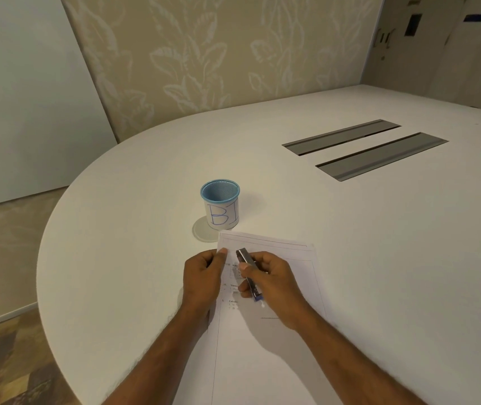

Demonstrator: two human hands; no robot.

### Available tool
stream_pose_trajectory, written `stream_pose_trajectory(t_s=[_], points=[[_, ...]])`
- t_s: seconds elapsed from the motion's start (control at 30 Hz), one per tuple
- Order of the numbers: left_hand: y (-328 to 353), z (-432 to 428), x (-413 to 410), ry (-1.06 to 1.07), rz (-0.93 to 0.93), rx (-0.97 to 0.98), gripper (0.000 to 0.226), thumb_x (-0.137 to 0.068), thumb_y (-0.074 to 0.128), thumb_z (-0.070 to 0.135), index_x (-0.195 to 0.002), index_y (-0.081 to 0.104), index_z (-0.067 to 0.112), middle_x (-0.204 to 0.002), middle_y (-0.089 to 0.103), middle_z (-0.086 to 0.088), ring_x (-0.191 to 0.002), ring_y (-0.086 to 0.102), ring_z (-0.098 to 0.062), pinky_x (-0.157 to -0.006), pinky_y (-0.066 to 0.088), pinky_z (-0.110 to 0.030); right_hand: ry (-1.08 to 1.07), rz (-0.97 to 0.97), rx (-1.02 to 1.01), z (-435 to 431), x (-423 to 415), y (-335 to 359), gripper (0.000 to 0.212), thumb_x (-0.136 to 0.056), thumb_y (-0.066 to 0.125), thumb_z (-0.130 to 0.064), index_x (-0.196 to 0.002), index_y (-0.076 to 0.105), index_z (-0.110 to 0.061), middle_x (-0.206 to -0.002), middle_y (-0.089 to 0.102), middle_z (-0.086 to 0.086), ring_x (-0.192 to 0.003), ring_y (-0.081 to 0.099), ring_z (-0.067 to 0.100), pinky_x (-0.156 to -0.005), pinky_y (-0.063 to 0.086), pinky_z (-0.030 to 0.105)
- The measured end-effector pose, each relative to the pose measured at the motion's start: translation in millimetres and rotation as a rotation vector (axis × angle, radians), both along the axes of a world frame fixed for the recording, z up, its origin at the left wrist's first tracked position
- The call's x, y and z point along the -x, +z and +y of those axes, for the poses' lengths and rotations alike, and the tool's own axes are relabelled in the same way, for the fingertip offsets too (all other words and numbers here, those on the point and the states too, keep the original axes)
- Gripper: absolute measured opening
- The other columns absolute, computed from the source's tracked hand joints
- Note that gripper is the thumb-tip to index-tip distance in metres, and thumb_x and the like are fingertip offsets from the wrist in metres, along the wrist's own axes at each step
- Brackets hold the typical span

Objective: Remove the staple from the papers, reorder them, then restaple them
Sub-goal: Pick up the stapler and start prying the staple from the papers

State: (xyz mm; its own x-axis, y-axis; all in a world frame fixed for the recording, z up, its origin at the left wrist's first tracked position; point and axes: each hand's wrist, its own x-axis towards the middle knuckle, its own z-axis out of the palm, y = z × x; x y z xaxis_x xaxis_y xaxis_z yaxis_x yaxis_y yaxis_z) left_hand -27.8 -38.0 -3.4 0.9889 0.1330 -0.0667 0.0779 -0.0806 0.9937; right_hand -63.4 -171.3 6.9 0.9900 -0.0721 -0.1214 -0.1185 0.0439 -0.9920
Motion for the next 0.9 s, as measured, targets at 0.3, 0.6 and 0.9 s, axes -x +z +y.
stream_pose_trajectory(t_s=[0.3, 0.6, 0.9], points=[[1, 10, 5, -0.033, 0.033, 0.058, 0.023, -0.092, 0.063, 0.035, -0.082, 0.081, 0.025, -0.078, 0.079, -0.001, -0.071, 0.074, -0.030, -0.069, 0.062, -0.042, -0.012, -0.027, -0.028, 2, 0, -7, 0.015, -0.092, 0.060, -0.012, -0.104, 0.067, -0.007, -0.079, 0.074, 0.011, -0.065, 0.071, 0.020, -0.060, 0.058, 0.027], [3, 10, 9, -0.046, 0.048, 0.100, 0.022, -0.093, 0.060, 0.033, -0.086, 0.080, 0.025, -0.083, 0.079, -0.002, -0.075, 0.074, -0.031, -0.064, 0.061, -0.035, 0.017, -0.028, 0.001, -2, -1, -6, 0.016, -0.092, 0.060, -0.020, -0.101, 0.068, -0.010, -0.080, 0.074, 0.011, -0.066, 0.070, 0.023, -0.070, 0.061, 0.044], [39, -9, 20, -0.118, -0.164, 0.098, 0.027, -0.097, 0.052, 0.013, -0.098, 0.077, 0.023, -0.092, 0.079, 0.000, -0.086, 0.074, -0.022, -0.073, 0.061, -0.034, -0.103, -0.267, 0.134, -2, 1, 20, 0.033, -0.069, 0.073, -0.049, -0.093, 0.066, -0.027, -0.077, 0.071, -0.014, -0.070, 0.067, 0.010, -0.062, 0.057, 0.018]])
